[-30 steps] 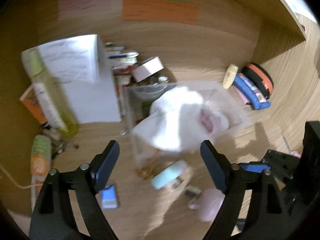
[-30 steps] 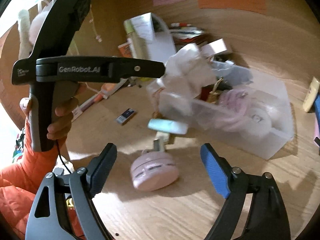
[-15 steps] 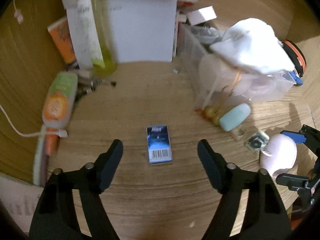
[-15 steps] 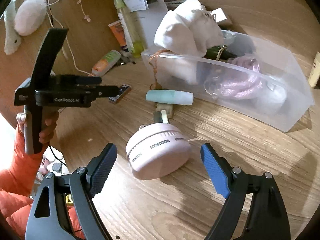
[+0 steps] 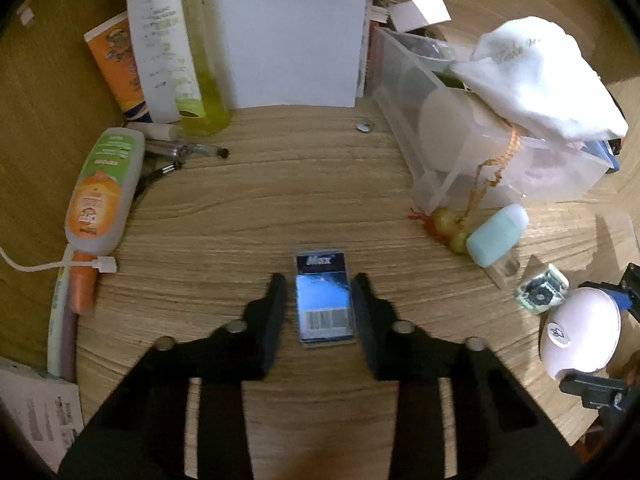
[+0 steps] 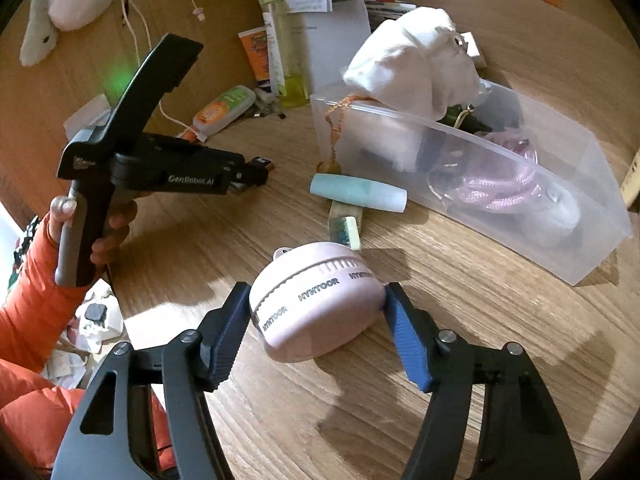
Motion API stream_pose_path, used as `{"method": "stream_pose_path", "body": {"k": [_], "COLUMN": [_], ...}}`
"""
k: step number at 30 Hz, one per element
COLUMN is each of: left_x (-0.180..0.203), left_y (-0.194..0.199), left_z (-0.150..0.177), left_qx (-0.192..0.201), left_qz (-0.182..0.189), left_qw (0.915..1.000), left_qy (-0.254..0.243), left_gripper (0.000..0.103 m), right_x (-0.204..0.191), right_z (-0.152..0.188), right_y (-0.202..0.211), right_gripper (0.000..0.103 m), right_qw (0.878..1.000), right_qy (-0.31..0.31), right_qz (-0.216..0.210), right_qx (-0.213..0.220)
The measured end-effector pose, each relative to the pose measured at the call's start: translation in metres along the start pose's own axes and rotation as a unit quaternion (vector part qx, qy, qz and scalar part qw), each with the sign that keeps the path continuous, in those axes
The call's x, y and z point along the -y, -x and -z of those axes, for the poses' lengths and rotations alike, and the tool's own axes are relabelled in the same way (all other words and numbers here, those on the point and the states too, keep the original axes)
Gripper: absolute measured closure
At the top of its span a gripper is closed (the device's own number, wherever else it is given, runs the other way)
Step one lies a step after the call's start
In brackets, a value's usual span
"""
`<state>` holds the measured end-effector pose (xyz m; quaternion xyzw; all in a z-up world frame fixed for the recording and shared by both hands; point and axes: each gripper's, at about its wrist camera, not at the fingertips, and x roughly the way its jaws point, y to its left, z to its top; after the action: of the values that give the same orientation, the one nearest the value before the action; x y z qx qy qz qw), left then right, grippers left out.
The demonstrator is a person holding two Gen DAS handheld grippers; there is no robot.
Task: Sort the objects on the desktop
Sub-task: 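Grasp the blue Max box with the left tool while the right tool grasps the pink fan, then carry the Max box and pink fan over the clear plastic box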
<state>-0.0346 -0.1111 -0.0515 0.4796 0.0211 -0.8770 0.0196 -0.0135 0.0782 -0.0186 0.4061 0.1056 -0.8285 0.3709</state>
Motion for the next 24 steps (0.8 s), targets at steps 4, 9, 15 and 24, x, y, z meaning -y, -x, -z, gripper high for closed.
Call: {"method": "stream_pose_path", "body": {"k": [4,9,15,24], "left_x": [-0.009,-0.014,0.01,0.058], "left_y": [0.003,0.017,0.04,0.07], "left_z": [0.005,0.008,0.002,-0.012], "left_qx": [0.005,0.016,0.04,0.078], "left_qz": [-0.003,0.011,0.028,0.071], "left_qw": [0.9999,0.9995,0.9988,0.9935], "left_qy": [0.016,0.026,0.007,-0.043], "left_gripper": [0.076,0.076,0.076,0.076], "right_x": [0.001,0.007,0.024,0.053], "right_z": [0.002,-0.004,-0.012,-0.017], "right_y": [0.003,0.015,0.035,0.067], "right_gripper": [0.039,0.039,0.039,0.039], "right_qw": [1.0,1.0,0.998,0.993], "right_qy": [0.0,-0.016,-0.036,-0.065], "right_qz": [-0.005,-0.008,0.003,0.041], "right_qx": [0.003,0.024,0.051,0.095]}}
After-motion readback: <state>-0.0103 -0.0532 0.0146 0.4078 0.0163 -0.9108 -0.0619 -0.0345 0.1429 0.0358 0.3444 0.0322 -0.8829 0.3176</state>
